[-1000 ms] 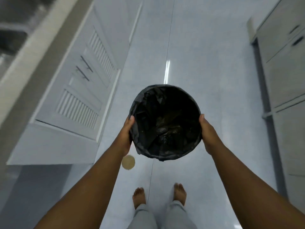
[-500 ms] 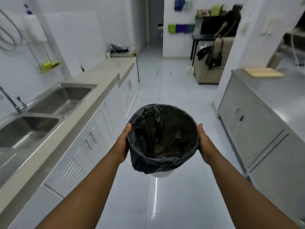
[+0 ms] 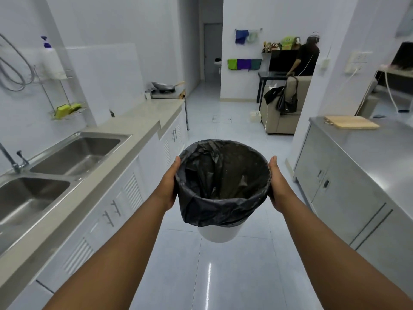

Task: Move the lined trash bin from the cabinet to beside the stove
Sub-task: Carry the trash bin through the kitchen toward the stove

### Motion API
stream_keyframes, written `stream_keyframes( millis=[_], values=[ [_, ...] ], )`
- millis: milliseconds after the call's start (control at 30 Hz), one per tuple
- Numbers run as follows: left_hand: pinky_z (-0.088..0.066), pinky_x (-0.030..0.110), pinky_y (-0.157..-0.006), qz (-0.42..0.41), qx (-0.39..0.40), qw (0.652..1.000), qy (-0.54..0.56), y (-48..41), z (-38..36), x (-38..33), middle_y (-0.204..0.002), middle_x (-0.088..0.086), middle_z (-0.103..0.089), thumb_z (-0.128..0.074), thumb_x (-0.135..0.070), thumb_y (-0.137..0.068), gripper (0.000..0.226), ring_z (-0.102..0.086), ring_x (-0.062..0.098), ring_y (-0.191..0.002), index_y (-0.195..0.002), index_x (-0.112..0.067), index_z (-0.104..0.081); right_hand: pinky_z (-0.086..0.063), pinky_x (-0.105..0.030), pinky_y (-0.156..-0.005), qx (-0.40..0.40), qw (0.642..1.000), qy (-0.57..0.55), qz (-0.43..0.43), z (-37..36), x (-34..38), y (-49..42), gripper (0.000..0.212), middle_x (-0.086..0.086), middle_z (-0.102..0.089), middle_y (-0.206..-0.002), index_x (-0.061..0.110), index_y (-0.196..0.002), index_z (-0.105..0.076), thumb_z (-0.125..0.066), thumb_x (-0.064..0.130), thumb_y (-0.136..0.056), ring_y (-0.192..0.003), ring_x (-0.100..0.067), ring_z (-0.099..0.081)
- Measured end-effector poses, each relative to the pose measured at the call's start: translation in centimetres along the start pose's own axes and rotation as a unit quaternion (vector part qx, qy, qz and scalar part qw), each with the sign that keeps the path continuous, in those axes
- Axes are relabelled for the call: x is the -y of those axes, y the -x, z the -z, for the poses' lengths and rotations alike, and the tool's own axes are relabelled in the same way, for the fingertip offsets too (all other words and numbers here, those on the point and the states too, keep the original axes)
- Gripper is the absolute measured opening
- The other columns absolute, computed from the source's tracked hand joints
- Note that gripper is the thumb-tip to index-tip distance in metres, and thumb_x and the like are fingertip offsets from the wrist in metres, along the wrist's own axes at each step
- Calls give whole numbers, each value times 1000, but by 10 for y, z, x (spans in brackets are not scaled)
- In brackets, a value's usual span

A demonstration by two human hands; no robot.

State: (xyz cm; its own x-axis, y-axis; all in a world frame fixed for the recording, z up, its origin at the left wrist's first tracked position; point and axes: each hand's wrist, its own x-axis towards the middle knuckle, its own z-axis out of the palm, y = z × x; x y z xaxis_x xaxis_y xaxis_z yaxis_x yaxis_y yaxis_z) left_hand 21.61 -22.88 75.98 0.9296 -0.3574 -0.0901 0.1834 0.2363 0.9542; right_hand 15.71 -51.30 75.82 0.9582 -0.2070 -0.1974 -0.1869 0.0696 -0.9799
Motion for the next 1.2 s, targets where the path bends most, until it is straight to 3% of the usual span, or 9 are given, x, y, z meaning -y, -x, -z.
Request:
stream_keyframes(
  millis=[300, 500, 967, 1200],
  values=[
    [-35, 50, -119, 5, 18, 1000, 9, -132, 34, -9, -138, 6, -67, -44, -69, -89, 70, -59, 26, -131, -140, -24, -61, -27, -49, -117, -27, 1000, 12, -2, -19, 20, -118, 87, -5, -44, -152, 32, -143, -46, -15, 83, -79, -141, -30, -37],
    [-35, 49, -120, 21, 39, 999, 10, -231, 64, -31, -136, 5, -69, -41, -68, -92, 66, -58, 26, -131, -138, -25, -62, -26, -51, -117, -46, 999, 24, -13, -36, 43, -207, 100, -6, -44, -152, 30, -146, -43, -20, 89, -68, -141, -31, -37],
    [-33, 51, -121, 25, 55, 998, -11, -454, 89, -49, -140, 5, -66, -42, -71, -88, 70, -56, 27, -134, -139, -27, -61, -27, -49, -117, -64, 998, 6, -1, -30, 74, -415, 84, -5, -47, -150, 32, -142, -47, -14, 81, -82, -139, -29, -40],
    [-32, 51, -121, 34, 42, 998, -13, -587, 73, -57, -137, 3, -68, -43, -72, -87, 71, -58, 26, -133, -138, -27, -63, -29, -49, -116, -38, 999, -3, -9, 3, 97, -555, 91, -2, -51, -147, 36, -138, -52, -20, 88, -71, -136, -26, -43]
  ],
)
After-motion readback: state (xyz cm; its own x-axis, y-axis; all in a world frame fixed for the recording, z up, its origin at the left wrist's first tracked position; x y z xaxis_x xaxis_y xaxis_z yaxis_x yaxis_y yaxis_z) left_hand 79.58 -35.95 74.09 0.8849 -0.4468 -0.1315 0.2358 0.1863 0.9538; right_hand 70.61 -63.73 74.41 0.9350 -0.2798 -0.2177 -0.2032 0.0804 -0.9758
